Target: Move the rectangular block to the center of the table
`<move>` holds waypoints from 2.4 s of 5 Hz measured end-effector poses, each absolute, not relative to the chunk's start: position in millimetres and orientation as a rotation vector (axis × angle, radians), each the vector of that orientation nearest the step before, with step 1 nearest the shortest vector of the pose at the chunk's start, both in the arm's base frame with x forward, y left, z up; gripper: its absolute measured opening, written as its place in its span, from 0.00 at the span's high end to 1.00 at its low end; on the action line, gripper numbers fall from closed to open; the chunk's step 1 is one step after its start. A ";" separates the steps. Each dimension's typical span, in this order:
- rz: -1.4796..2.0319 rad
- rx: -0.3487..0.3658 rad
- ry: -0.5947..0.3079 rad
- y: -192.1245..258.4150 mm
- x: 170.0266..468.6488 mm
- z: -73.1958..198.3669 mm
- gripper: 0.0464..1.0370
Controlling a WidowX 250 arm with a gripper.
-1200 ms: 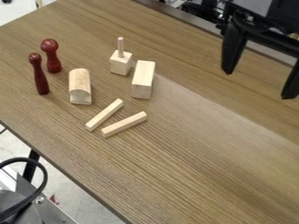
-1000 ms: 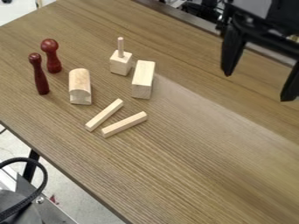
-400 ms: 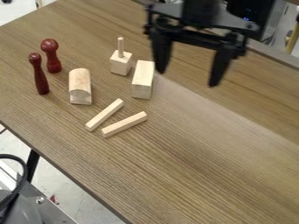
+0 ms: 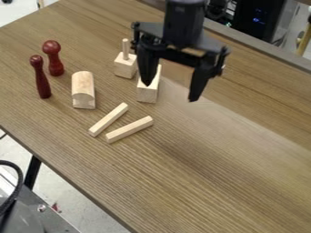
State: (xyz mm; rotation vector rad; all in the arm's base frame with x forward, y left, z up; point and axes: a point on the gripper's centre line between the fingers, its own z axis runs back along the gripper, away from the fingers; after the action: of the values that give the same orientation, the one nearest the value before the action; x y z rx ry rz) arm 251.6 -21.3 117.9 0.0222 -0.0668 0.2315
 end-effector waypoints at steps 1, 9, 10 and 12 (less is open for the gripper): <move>0.197 0.074 -0.079 -2.4 259.8 98.9 0.04; 0.309 0.087 -0.058 52.9 306.8 42.3 0.04; 0.323 0.087 -0.056 57.9 312.6 39.3 0.09; 0.392 0.070 -0.070 67.0 319.7 38.6 0.48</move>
State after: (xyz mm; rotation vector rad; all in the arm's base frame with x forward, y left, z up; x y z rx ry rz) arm 319.7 67.0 38.6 0.0705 -0.0701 0.3922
